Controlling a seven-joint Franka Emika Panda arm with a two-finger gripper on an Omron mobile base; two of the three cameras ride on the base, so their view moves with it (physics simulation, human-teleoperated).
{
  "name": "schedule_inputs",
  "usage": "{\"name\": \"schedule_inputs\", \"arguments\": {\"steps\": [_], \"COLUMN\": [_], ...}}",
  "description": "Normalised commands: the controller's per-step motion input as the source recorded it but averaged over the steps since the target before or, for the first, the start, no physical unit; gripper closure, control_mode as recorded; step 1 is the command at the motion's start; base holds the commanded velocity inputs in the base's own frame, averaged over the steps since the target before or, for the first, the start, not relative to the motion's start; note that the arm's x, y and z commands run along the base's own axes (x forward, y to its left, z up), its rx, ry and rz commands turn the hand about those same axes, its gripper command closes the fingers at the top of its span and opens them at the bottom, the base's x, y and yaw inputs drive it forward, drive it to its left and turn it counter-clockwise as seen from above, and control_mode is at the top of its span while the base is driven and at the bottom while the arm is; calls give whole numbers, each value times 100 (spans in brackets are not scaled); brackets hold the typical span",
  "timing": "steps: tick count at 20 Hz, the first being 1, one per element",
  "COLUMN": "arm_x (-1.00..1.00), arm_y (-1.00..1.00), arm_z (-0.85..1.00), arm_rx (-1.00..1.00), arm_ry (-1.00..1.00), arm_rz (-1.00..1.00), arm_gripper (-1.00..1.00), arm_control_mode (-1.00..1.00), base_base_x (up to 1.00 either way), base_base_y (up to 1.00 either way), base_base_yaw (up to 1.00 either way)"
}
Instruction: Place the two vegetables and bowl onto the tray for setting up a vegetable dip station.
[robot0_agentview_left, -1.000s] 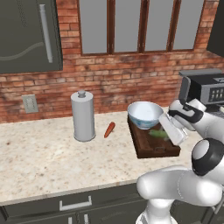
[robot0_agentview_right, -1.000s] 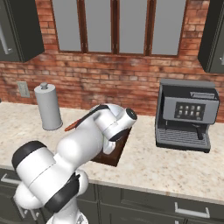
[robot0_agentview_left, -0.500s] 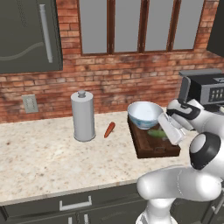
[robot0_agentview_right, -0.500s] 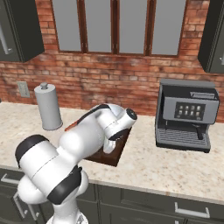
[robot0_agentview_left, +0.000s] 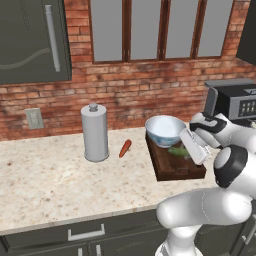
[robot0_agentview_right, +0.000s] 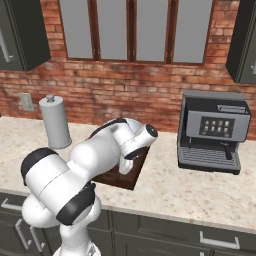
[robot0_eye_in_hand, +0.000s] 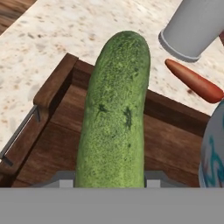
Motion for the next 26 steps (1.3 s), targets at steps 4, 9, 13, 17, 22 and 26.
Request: {"name": "schedule_inputs", "arguments": {"steps": [4,9,13,17,22,26], "arm_x": [7,2,0,-1,-1,0], "arm_y": [0,0,1,2,0,1], "arm_z": [-8,-8,-9,-7,-7,-6], "arm_rx": [2,2,1,0,0,0], "arm_ry": [0,0,0,0,0,0], "arm_rz": [0,0,0,0,0,0], "arm_gripper": [100,100,100,100,100,-100], "arm_control_mode": [-100,-100,-100,-100,-100,-100], "base_base_x": [0,0,0,0,0,0], "base_base_y": [0,0,0,0,0,0], "base_base_yaw": [0,0,0,0,0,0]}}
